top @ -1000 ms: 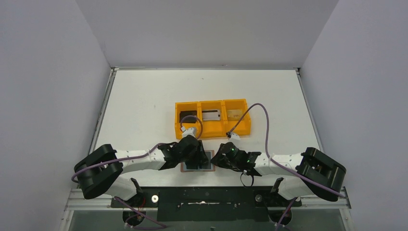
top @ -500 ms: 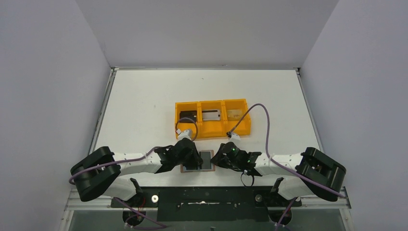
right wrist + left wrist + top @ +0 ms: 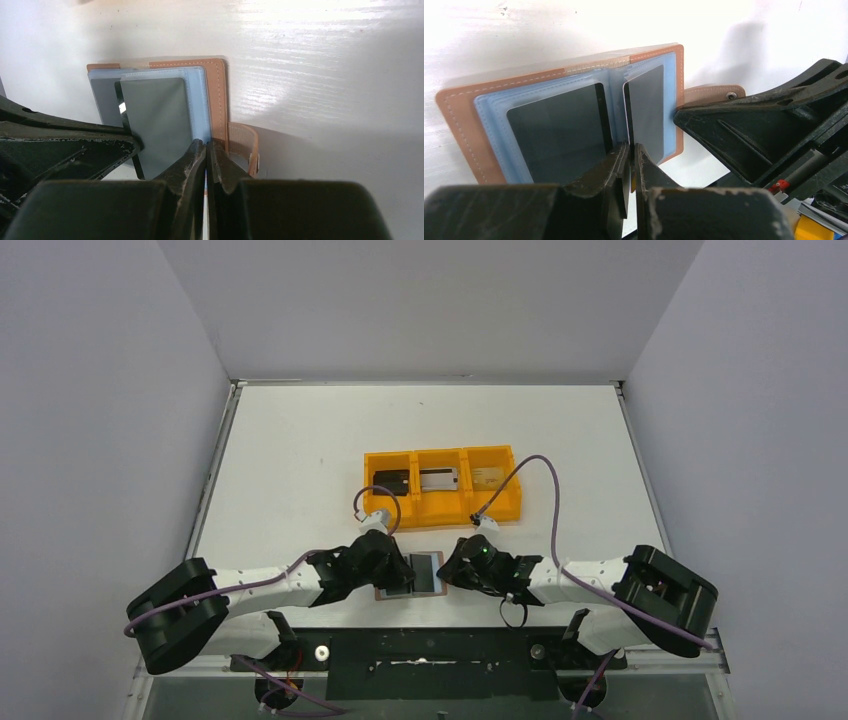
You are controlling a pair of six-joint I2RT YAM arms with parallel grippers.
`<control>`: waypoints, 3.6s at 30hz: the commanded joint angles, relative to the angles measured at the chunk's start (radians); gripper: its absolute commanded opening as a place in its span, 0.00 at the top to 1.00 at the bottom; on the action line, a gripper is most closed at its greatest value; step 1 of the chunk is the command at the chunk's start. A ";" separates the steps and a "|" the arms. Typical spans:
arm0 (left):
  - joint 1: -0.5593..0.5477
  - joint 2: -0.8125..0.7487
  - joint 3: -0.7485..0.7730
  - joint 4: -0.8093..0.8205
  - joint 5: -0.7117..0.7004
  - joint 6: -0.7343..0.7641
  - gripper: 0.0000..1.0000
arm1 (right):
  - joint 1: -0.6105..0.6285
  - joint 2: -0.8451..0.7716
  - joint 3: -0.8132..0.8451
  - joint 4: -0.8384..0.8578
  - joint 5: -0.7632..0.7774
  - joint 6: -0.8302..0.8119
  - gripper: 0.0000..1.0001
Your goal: Take the credit cards out of the card holder
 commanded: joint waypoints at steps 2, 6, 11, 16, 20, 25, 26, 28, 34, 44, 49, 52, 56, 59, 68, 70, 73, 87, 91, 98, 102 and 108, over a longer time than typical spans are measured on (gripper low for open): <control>0.006 -0.014 0.012 0.049 0.023 0.026 0.93 | -0.005 0.044 -0.008 -0.139 0.043 -0.049 1.00; 0.006 -0.013 0.018 0.041 0.026 0.026 0.90 | -0.001 0.000 0.019 -0.148 0.035 -0.088 0.98; 0.006 -0.014 0.018 0.042 0.026 0.027 0.89 | 0.011 -0.052 0.063 -0.131 0.010 -0.139 0.96; 0.006 -0.012 0.018 0.042 0.027 0.027 0.89 | 0.014 -0.073 0.081 -0.075 -0.028 -0.179 0.94; 0.006 -0.015 0.020 0.041 0.026 0.028 0.89 | 0.017 -0.051 0.098 -0.036 -0.059 -0.209 0.93; 0.006 -0.016 0.022 0.042 0.029 0.029 0.87 | 0.019 0.005 0.117 -0.006 -0.084 -0.226 0.89; 0.006 -0.017 0.021 0.044 0.030 0.029 0.87 | 0.019 0.022 0.122 -0.005 -0.090 -0.230 0.89; 0.007 -0.017 0.023 0.048 0.034 0.031 0.86 | 0.018 0.062 0.136 -0.015 -0.095 -0.230 0.88; 0.010 -0.033 0.017 0.046 0.042 0.034 0.83 | 0.020 0.118 0.148 -0.138 -0.023 -0.195 0.91; 0.015 0.002 0.027 0.009 0.035 0.031 0.71 | 0.020 0.078 0.099 -0.160 0.006 -0.132 0.94; 0.015 0.039 0.046 0.006 0.044 0.046 0.70 | 0.020 0.024 0.120 -0.229 0.044 -0.142 0.86; 0.015 0.061 0.055 0.004 0.048 0.054 0.69 | 0.020 0.007 0.127 -0.259 0.061 -0.146 0.83; 0.014 0.080 0.062 0.007 0.055 0.058 0.69 | 0.021 0.011 0.114 -0.237 0.052 -0.143 0.80; 0.014 0.087 0.064 0.005 0.057 0.061 0.69 | 0.020 0.038 0.104 -0.193 0.020 -0.144 0.82; 0.015 0.062 0.026 -0.001 0.026 0.040 0.69 | 0.020 0.072 0.096 -0.117 -0.040 -0.148 0.98; 0.014 0.047 0.006 0.014 0.022 0.035 0.69 | 0.021 0.070 0.085 -0.078 -0.064 -0.151 0.99; 0.014 0.030 -0.018 0.039 0.020 0.025 0.69 | 0.017 0.076 0.071 -0.049 -0.090 -0.144 0.99; 0.016 -0.060 -0.115 0.140 0.005 -0.045 0.75 | 0.004 0.187 0.095 -0.129 -0.056 -0.077 1.00; 0.017 -0.120 -0.161 0.180 -0.008 -0.074 0.78 | -0.001 0.192 0.093 -0.122 -0.063 -0.077 1.00; 0.024 -0.136 -0.195 0.258 0.017 -0.078 0.86 | -0.001 0.196 0.097 -0.114 -0.069 -0.083 1.00; 0.027 -0.123 -0.193 0.249 0.009 -0.091 0.83 | -0.001 0.198 0.098 -0.111 -0.071 -0.085 1.00; 0.026 -0.124 -0.157 0.111 -0.037 -0.101 0.77 | -0.002 0.201 0.099 -0.100 -0.075 -0.085 1.00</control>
